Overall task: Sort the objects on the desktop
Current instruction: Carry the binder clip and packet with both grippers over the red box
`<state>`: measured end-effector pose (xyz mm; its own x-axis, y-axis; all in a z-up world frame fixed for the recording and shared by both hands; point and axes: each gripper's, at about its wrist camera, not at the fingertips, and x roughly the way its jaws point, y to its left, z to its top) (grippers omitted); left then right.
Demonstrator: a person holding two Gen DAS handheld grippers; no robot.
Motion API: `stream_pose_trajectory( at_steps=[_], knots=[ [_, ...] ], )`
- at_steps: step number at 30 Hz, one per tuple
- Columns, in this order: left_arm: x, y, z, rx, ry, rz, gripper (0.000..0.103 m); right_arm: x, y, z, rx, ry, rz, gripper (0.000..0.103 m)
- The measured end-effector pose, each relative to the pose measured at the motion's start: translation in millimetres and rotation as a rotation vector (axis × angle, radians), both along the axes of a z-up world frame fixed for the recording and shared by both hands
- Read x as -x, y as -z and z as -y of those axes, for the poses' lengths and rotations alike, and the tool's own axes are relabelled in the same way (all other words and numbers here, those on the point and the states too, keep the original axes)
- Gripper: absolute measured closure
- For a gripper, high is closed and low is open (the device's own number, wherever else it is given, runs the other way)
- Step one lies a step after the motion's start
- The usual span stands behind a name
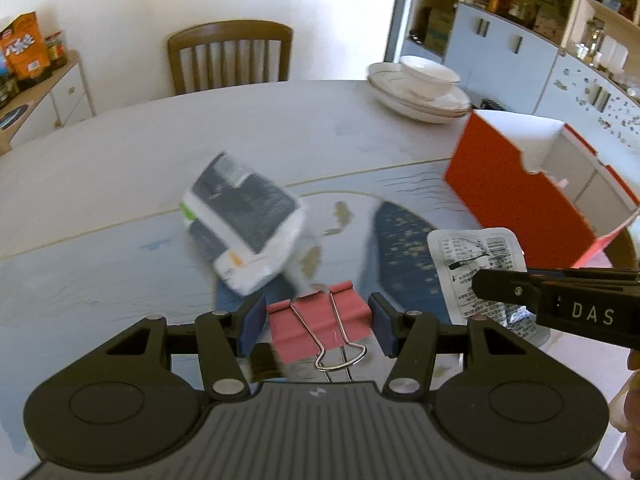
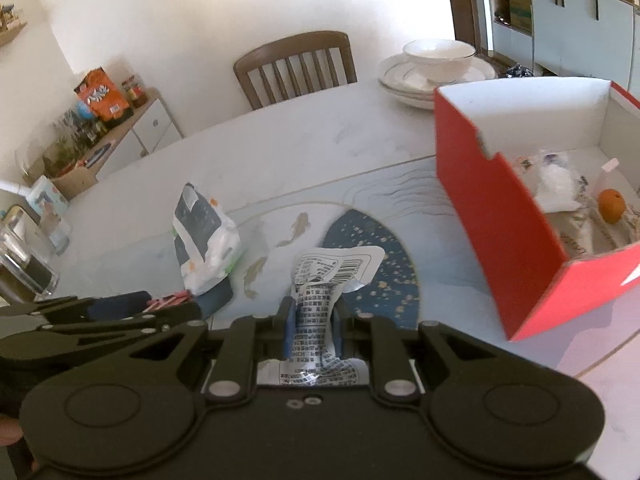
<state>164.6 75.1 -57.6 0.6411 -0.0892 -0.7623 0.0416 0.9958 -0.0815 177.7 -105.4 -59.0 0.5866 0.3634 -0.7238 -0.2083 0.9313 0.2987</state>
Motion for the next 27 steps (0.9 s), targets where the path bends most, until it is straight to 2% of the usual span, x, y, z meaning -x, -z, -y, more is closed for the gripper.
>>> stream_pose_trajectory(
  at_steps=[9, 15, 27],
  knots=[
    [4.8, -22.7, 43.5, 0.024, 0.074, 0.019, 0.048, 11.4, -25.9, 40.5, -0.022, 0.017, 0.047, 0.086],
    [6.0, -39.5, 75.5, 0.012, 0.116, 0.039, 0.048, 17.2, -44.1, 63.8, 0.006, 0.020, 0.094, 0.086],
    [-4.6, -63.8, 134.4, 0.032, 0.174, 0.091, 0.048, 12.0, -61.7, 119.9, 0.020, 0.067, 0.143, 0.086]
  ],
)
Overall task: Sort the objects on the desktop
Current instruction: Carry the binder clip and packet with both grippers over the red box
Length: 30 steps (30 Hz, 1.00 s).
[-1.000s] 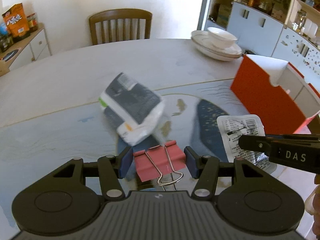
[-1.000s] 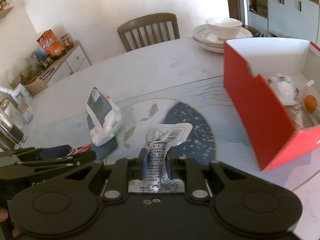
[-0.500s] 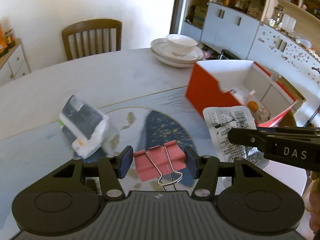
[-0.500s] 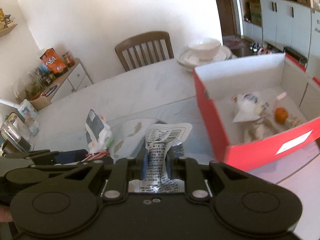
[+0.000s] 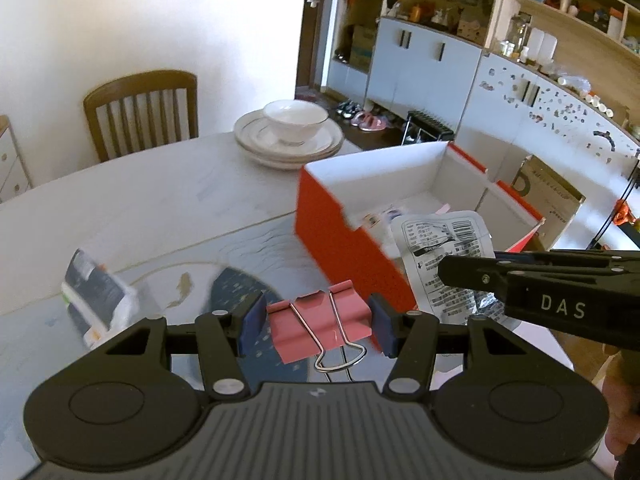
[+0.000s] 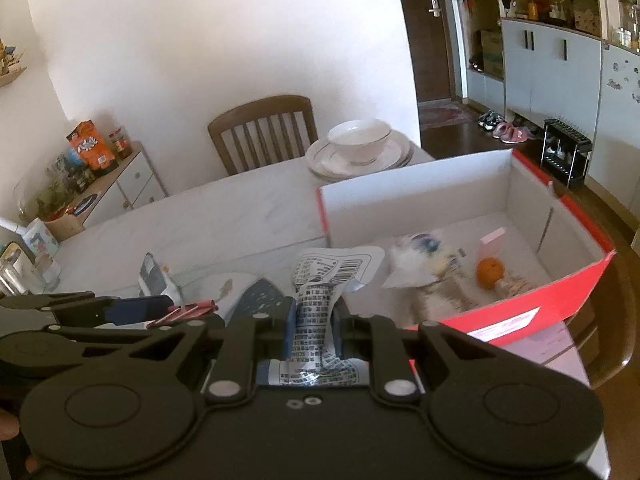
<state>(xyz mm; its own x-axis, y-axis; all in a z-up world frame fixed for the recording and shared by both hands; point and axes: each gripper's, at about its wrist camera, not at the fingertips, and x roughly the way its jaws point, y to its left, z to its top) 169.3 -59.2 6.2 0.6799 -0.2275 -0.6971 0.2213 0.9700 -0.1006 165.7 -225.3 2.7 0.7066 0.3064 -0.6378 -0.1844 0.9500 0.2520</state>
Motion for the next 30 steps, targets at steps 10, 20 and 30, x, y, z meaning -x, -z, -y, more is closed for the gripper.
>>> stream_pose_trajectory(
  at_steps=[10, 20, 30],
  knots=[
    [-15.0, -10.9, 52.3, 0.004, 0.045, 0.038, 0.048, -13.3, -4.5, 48.1, 0.000, 0.026, 0.025, 0.086],
    [-38.2, -12.6, 106.2, -0.013, 0.091, 0.058, 0.048, -36.6, -5.4, 101.9, 0.014, 0.063, 0.048, 0.086],
    [-70.8, -7.0, 148.2, -0.014, 0.121, 0.054, 0.048, -72.9, 2.7, 149.2, 0.018, 0.113, 0.040, 0.086]
  ],
)
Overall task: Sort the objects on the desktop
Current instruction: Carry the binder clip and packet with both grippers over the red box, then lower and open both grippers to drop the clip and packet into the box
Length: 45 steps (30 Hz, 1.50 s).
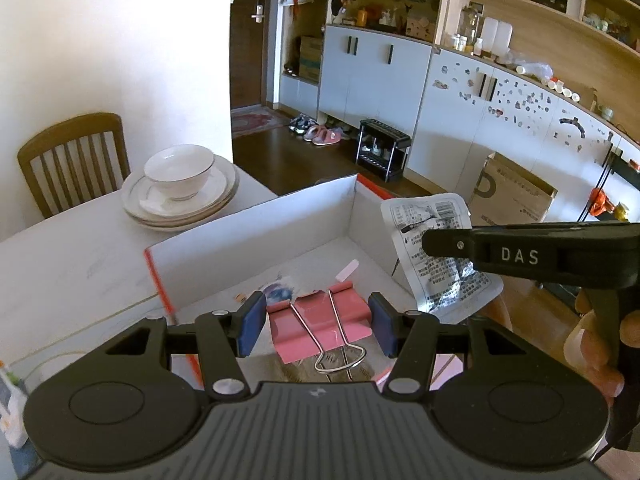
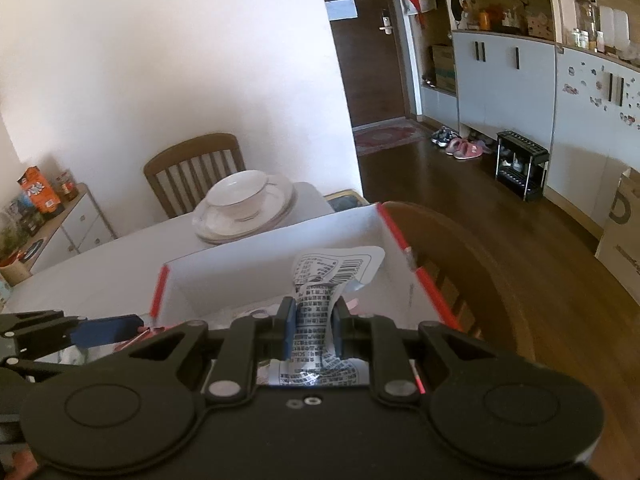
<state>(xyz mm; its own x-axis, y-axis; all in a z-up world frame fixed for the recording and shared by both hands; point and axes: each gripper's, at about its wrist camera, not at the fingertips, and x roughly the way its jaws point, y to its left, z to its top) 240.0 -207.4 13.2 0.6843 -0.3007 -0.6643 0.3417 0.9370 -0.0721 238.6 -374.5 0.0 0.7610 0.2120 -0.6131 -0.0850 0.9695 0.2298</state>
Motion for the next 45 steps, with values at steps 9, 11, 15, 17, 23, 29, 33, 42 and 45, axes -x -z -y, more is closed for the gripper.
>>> stream_pose_trajectory(
  at_steps=[9, 11, 15, 17, 23, 29, 33, 42, 45],
  knots=[
    [-42.5, 8.3, 20.2, -0.034, 0.015, -0.008, 0.048, -27.9, 15.7, 10.1, -0.007, -0.019, -0.046, 0.086],
    [-51.7, 10.6, 22.3, -0.045, 0.009, -0.006, 0.048, -31.5, 21.3, 8.8, 0.001, -0.036, -0.062, 0.086],
    [-73.6, 18.5, 23.3, -0.040, -0.006, -0.030, 0.048, -41.2, 32.7, 4.1, 0.007, -0.074, -0.105, 0.086],
    [-86.0, 23.4, 23.8, -0.046, -0.009, -0.047, 0.048, -44.6, 35.5, 1.2, 0.023, -0.088, -0.108, 0.086],
    [-117.2, 43.3, 27.8, -0.094, -0.019, -0.096, 0.048, -51.3, 44.9, -6.1, 0.054, -0.140, -0.132, 0.086],
    [-138.6, 59.9, 32.8, -0.132, -0.019, -0.142, 0.048, -56.4, 58.4, -12.5, 0.077, -0.184, -0.158, 0.086],
    [-146.1, 69.4, 38.8, -0.170, 0.012, -0.167, 0.048, -58.9, 67.3, -13.3, 0.084, -0.202, -0.175, 0.086],
    [-155.0, 83.4, 43.7, -0.208, 0.027, -0.211, 0.048, -60.5, 78.4, -16.6, 0.102, -0.237, -0.201, 0.086],
    [-155.5, 88.1, 43.4, -0.219, 0.025, -0.222, 0.048, -64.7, 85.0, -15.0, 0.088, -0.229, -0.230, 0.086]
  ],
)
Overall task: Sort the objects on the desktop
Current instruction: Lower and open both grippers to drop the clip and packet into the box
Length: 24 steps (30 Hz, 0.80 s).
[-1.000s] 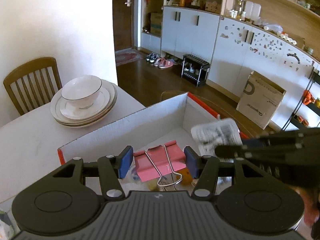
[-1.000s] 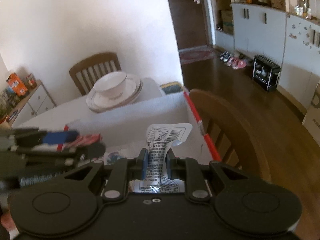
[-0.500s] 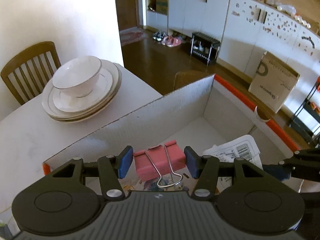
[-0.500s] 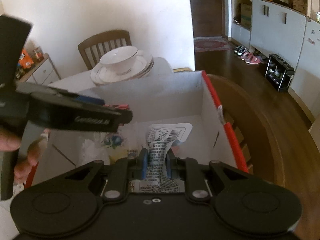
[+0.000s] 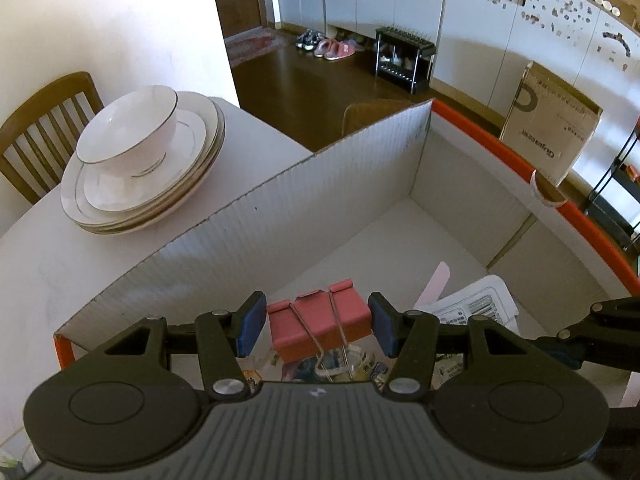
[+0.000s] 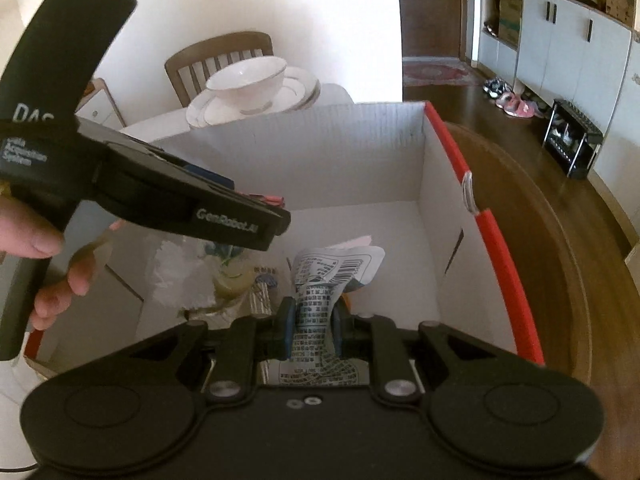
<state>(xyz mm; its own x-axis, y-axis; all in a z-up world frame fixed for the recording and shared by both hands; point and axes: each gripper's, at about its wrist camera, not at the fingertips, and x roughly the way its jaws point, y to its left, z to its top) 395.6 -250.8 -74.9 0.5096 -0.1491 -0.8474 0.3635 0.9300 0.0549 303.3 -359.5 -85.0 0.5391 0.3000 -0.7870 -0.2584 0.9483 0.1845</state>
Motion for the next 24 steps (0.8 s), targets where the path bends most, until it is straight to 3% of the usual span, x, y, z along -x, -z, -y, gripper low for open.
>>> stream_pose_trajectory(
  at_steps=[7, 12, 16, 24],
  knots=[
    [-0.3, 5.7, -1.6, -0.019, -0.006, -0.021, 0.047, -2.5, 4.4, -0.8, -0.001, 0.003, -0.013, 0.087],
    [1.1, 5.1, -2.1, -0.016, -0.005, -0.024, 0.045, -3.2, 2.9, 0.5, -0.005, 0.003, -0.011, 0.079],
    [5.5, 0.3, -6.5, 0.001, -0.016, -0.003, 0.038, -0.9, -1.6, 4.7, -0.016, 0.013, -0.004, 0.076],
    [19.8, -15.8, -15.9, 0.036, -0.019, 0.038, 0.038, 8.3, -15.5, 10.2, -0.033, -0.010, -0.001, 0.069]
  ],
)
